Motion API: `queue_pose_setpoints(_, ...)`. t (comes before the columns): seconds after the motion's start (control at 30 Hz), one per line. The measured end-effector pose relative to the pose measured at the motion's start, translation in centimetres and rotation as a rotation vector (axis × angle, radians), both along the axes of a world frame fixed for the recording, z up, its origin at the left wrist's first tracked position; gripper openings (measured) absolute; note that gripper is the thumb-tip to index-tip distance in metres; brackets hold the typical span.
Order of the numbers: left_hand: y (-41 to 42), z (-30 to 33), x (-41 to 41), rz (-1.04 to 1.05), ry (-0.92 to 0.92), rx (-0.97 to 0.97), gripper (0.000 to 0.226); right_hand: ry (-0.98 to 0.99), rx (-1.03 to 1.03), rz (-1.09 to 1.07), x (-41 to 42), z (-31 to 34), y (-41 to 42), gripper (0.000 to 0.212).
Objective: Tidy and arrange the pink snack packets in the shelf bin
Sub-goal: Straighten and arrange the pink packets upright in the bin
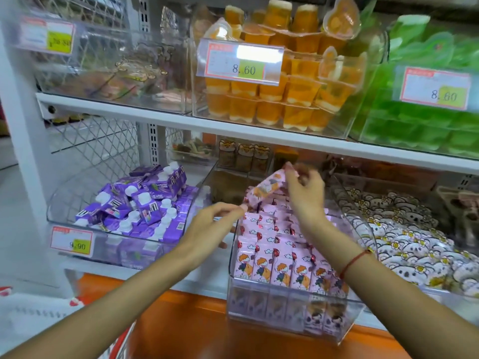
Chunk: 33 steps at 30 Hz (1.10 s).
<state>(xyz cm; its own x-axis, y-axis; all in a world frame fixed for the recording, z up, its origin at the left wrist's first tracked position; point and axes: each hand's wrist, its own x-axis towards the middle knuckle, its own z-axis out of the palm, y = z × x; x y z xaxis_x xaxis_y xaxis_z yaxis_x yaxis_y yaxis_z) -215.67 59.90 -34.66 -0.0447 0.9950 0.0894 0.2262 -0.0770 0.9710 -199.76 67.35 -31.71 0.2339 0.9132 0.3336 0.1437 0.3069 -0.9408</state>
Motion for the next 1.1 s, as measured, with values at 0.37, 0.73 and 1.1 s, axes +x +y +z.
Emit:
queue_pose_setpoints(0.37,-2.2,1.7,1.5,-0.051,0.186,0.381,0.025,0.312,-0.18,0.211,2.3,0.8,-8.4,0.015)
queue_pose_setpoints(0.73,-3.1,1.4,1.6,-0.085,0.438,0.459,0.058,0.387,-0.172,0.289,2.6,0.5,-8.6,0.015)
queue_pose_setpoints(1.1,-2.9,1.3,1.8,0.098,0.442,0.507,0.041,0.485,-0.169,0.33,3.3,0.5,-8.6,0.026)
